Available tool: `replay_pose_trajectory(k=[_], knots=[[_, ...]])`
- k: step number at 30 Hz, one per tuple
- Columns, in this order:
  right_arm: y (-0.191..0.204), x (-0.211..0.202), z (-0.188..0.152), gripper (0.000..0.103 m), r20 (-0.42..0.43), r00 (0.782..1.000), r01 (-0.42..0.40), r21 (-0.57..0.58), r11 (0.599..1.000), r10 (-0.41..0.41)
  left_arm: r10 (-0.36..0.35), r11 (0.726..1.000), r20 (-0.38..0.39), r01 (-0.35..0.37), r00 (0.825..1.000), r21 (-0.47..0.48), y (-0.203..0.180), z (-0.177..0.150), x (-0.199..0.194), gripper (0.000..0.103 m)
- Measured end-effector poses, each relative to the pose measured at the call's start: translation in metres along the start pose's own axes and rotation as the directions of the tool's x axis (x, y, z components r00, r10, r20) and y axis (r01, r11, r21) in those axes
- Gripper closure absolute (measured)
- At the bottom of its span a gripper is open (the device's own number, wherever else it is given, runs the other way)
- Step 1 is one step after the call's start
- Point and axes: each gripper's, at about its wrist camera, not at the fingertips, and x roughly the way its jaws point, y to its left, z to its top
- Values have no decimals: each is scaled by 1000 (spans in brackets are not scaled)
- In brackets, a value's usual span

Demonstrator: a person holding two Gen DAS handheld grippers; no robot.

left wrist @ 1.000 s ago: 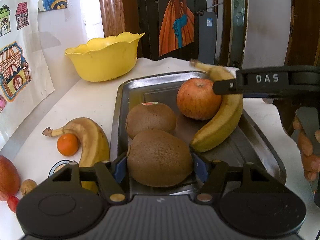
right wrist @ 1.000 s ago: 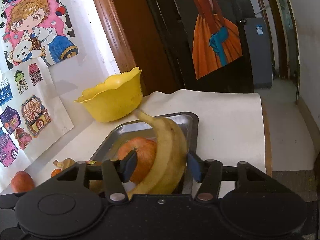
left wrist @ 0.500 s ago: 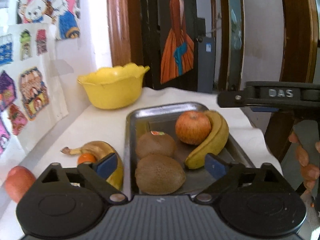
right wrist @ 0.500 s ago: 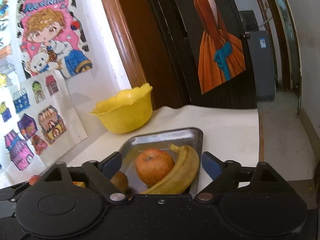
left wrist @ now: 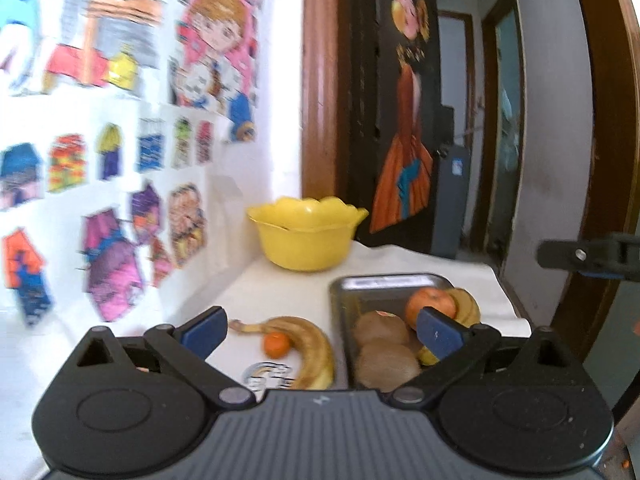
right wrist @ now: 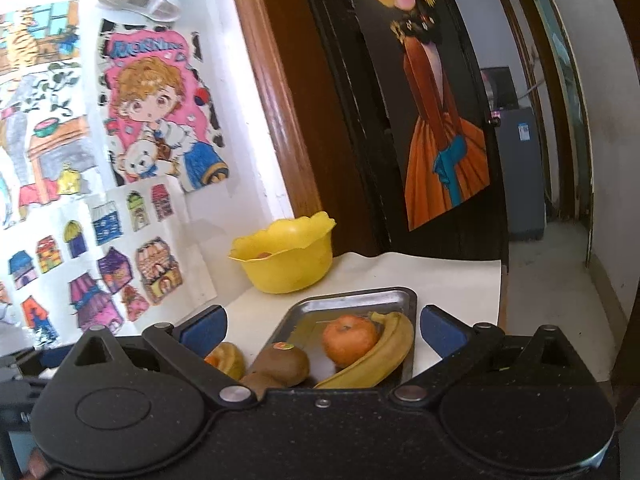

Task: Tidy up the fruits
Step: 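Open both tools to release kiwi and banana, then lift away from tray, then grasp a cherry tomato with the left tool while the right tool grasps another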

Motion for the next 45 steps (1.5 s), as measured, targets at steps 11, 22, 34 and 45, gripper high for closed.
replay_pose_trajectory(k=[11,22,34,45], knots=[[79,-64,-29,1,-75,997,4,-59,998,-8,136,990,13,-136,991,-37,79,-22,-63,0],[151,-52,-84,1,-269,962,-67,-94,993,39,213,973,-71,-218,974,-71,134,-62,-85,0],[181,-24,-111,1,-334,943,-53,-137,989,5,202,974,-141,-213,969,-71,153,-86,-71,0],[177,9,-114,1,-382,924,-59,-127,990,6,198,976,-184,-211,963,-48,149,-82,-40,0]])
